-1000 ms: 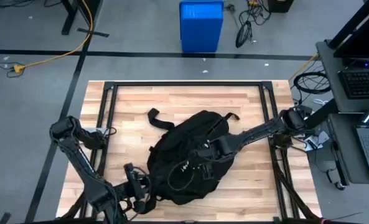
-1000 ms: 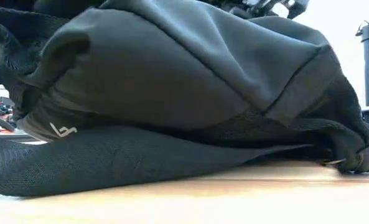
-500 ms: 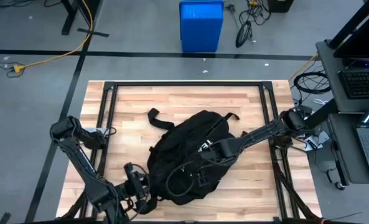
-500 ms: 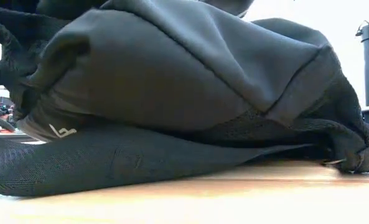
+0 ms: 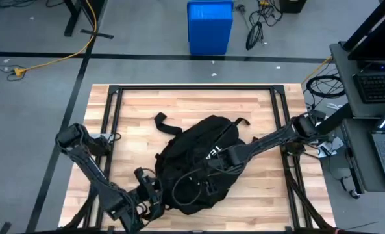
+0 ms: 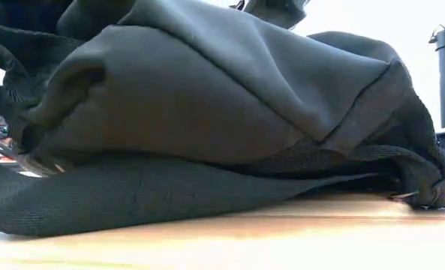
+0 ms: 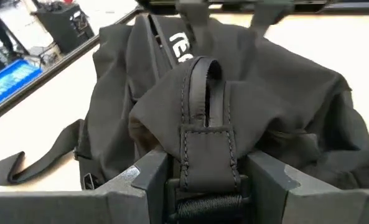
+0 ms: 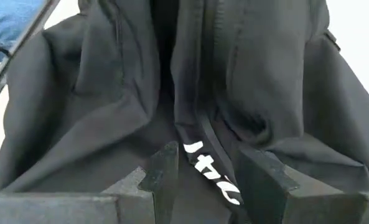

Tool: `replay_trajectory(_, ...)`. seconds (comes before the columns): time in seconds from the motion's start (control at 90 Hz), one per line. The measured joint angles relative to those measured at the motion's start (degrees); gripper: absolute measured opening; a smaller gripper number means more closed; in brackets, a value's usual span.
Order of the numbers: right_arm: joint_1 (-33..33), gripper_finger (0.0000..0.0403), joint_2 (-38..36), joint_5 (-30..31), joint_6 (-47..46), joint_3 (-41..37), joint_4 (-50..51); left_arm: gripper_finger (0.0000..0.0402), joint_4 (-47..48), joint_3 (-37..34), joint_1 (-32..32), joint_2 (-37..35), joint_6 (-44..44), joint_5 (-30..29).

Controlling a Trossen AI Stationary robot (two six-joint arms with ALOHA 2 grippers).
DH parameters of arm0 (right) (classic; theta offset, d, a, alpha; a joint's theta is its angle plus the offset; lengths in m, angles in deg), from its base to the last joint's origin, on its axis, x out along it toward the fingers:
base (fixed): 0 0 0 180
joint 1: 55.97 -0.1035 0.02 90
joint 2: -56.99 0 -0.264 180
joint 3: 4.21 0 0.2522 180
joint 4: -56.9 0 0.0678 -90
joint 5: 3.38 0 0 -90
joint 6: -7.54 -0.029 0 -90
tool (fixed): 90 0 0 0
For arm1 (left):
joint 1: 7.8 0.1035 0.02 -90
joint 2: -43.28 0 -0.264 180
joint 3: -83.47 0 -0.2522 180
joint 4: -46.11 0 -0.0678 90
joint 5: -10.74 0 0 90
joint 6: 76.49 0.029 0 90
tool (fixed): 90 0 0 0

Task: Unpack backpack
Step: Remove the charger cable from the black backpack

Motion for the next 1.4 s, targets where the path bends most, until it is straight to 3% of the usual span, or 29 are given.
replay_trajectory(0.456,0.54,0.0137,3.28,-1.31,2.86,0.00,-0.25,0.0151,-0.06,0.00,1.68,-0.19,1.22,2.41)
replay_trajectory(0.833,1.18,0.0138,3.26,-3.38,3.10,0.00,-7.21,0.0242,-0.94,0.00,1.41,-0.19,1.55,2.82)
replay_trajectory(1.111,1.21,0.0138,3.22,-4.09,5.37,0.00,-12.57,0.0258,-1.50,0.02,1.71,-0.21,5.51,4.43)
replay_trajectory(1.4,1.01,0.0205,3.17,-4.08,4.51,0.00,-11.19,0.0258,-1.24,0.15,2.00,-1.40,6.18,6.78)
